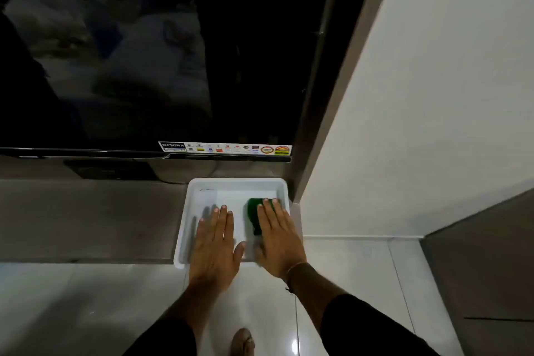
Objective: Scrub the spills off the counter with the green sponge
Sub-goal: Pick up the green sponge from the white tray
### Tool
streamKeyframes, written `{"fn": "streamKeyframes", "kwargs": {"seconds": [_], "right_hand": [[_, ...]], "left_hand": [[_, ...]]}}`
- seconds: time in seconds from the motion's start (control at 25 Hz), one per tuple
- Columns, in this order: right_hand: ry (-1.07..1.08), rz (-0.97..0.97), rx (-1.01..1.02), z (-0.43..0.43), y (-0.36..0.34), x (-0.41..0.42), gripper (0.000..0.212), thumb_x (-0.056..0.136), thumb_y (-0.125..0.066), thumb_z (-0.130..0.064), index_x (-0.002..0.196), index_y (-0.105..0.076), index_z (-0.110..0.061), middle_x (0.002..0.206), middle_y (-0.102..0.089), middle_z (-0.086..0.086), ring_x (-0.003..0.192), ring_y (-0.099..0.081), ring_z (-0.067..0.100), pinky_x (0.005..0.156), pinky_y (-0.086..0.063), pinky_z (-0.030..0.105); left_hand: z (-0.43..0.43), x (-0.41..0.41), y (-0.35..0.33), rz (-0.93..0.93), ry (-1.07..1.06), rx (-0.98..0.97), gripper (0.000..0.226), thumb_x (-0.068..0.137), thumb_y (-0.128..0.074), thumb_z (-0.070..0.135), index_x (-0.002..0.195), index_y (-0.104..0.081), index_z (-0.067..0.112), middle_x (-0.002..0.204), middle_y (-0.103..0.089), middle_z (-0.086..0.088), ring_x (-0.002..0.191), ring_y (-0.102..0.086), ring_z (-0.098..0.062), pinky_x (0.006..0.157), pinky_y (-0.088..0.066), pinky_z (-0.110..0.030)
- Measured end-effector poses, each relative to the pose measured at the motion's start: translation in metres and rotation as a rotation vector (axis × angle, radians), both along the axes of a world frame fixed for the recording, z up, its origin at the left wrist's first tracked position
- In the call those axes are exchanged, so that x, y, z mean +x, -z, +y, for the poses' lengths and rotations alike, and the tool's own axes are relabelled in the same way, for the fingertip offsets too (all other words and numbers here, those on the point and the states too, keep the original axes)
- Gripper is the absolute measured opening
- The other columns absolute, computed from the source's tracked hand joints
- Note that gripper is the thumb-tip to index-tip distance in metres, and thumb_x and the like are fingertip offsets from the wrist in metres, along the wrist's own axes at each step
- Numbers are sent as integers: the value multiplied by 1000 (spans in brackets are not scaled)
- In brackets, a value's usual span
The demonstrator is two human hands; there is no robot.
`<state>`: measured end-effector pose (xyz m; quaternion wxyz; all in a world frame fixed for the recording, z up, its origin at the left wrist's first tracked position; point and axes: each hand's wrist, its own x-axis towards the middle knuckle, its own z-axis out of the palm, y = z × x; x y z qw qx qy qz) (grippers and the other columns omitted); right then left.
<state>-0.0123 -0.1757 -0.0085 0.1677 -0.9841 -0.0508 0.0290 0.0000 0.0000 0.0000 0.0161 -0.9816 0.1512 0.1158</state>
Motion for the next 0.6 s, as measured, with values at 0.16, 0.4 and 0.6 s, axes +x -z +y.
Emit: {"fn": "streamKeyframes", "kwargs": {"seconds": [0.16,0.4,0.6], "right_hand": [[7,136,-139,22,28,54,95,99,-59,-48,163,2,-13,174,5,10,159,6,32,129,-3,50],[15,133,-227,22,66,73,73,108,-47,-31,163,-4,-11,173,-5,13,159,-2,34,129,-5,50],[10,50,-213,24,64,70,68,107,-51,-25,161,-14,-9,171,-18,17,158,-13,38,126,-6,50]], "left_hand": [[21,46,30,-68,16,-51,80,102,-1,61,162,3,8,171,9,-19,157,13,-37,128,-7,-56],[23,78,55,-43,41,-65,81,105,-23,61,162,5,11,172,9,-14,157,14,-32,129,-6,-54],[24,79,48,-54,59,-56,82,105,-25,60,162,1,9,172,4,-16,158,8,-34,129,-8,-55]]}}
